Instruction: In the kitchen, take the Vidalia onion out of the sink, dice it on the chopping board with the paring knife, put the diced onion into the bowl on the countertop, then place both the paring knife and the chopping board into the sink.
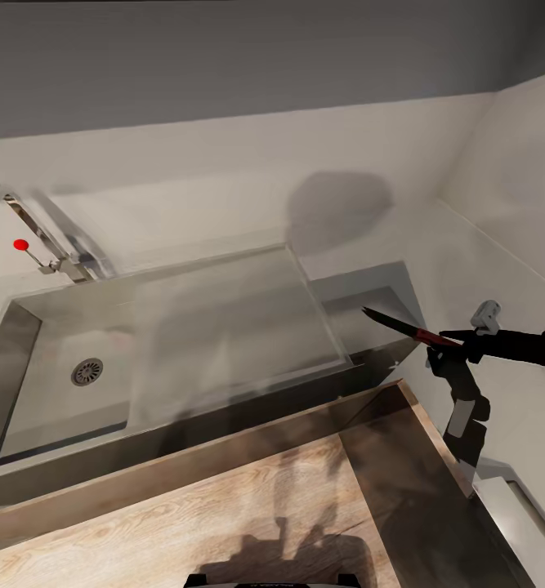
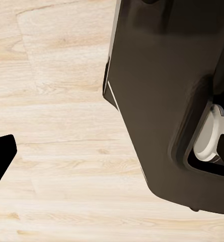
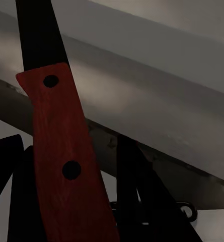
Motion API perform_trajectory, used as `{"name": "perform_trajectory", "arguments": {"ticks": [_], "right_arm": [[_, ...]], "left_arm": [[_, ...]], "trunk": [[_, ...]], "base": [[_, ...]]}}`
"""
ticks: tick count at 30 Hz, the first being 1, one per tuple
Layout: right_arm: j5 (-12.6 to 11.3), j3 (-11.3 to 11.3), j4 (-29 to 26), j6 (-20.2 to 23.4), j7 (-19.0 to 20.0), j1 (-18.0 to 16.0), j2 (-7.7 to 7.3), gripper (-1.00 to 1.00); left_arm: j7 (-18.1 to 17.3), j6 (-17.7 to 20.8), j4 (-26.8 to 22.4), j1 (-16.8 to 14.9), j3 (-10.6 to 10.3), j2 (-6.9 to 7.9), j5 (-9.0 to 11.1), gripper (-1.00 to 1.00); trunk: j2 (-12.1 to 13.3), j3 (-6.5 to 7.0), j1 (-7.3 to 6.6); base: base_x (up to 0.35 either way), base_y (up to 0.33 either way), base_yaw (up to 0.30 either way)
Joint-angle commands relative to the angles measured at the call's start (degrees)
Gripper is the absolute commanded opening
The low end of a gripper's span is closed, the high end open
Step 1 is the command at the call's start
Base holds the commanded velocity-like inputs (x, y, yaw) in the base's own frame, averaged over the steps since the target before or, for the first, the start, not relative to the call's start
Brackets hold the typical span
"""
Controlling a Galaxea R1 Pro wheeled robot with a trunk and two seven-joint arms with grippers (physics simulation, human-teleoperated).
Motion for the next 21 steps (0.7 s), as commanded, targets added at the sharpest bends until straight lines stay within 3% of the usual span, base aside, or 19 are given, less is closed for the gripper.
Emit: {"name": "perform_trajectory", "arguments": {"ticks": [1,21], "right_arm": [[2.7,0.4,0.1,-1.1,-0.1,0.0,-0.04,-1.00],[2.7,0.4,0.0,-0.8,-0.1,0.0,-0.04,-1.00]], "left_arm": [[0.5,-0.1,-0.1,0.0,-0.4,0.10,0.6,1.00],[0.5,-0.1,0.0,0.0,-0.4,0.10,0.6,1.00]], "trunk": [[-0.1,-0.09,0.05],[-0.1,1.43,0.05]], "base": [[0.000,0.000,0.000],[0.000,0.000,0.000]]}}
